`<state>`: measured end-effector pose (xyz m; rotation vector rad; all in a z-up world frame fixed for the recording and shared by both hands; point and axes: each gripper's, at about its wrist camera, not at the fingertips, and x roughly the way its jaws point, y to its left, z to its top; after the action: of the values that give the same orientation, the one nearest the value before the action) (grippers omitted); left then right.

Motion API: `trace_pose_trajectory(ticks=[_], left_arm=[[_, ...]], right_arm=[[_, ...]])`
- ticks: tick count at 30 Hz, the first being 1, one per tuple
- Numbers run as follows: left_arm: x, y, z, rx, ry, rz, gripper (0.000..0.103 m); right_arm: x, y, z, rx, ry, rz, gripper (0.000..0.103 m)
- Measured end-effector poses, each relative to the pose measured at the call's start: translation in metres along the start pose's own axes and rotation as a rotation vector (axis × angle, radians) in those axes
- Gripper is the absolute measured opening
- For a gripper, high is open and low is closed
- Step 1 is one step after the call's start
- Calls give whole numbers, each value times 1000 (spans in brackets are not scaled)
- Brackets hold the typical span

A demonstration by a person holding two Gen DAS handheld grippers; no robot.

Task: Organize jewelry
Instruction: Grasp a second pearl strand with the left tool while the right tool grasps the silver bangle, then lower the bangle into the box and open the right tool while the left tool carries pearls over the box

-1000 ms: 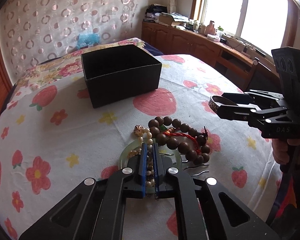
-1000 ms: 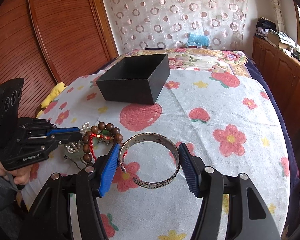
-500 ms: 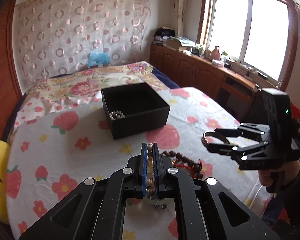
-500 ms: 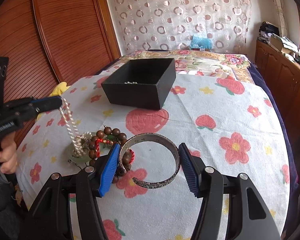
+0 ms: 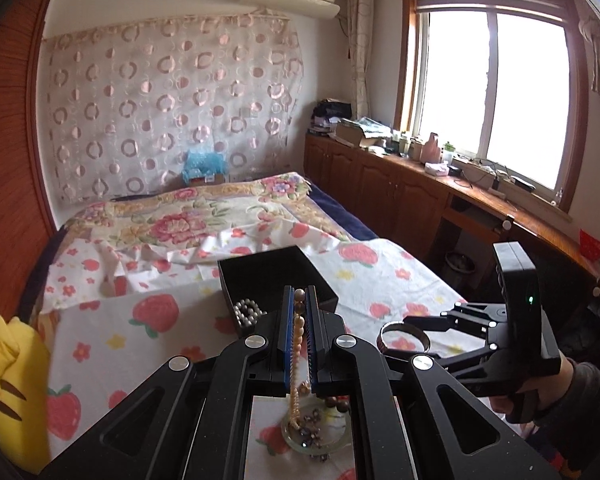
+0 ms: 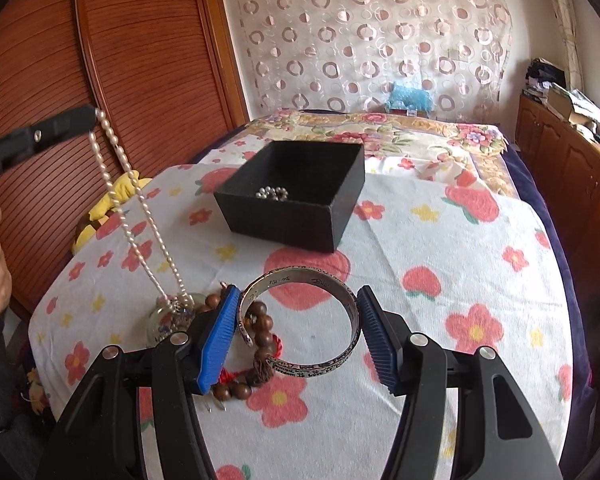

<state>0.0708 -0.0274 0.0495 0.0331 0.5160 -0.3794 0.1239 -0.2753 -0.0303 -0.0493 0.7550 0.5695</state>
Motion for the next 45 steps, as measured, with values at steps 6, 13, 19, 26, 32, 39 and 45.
trace_pose_trajectory(ticks=[6, 13, 19, 26, 32, 39, 45], left_arm=[[-4, 7, 20, 5, -31, 16, 4], [-4, 11, 39, 20, -57, 39, 5], [4, 14, 52, 26, -64, 53, 5], [14, 24, 74, 23, -62, 70, 5], [27, 31, 94, 25, -50, 83, 5], [37, 37, 104, 26, -54, 102, 5], [47, 46, 106, 12, -52, 93, 5]], right_arm=[[5, 2, 16, -13, -14, -1, 62], [14, 0, 37, -24, -27, -16, 62], [27, -6, 56, -23, -36, -18, 62], [50, -8, 84, -50, -33, -34, 62], [70, -11, 105, -85, -31, -31, 62], [102, -20, 121, -102, -15, -8, 62], [122, -23, 130, -95, -3, 7, 63]])
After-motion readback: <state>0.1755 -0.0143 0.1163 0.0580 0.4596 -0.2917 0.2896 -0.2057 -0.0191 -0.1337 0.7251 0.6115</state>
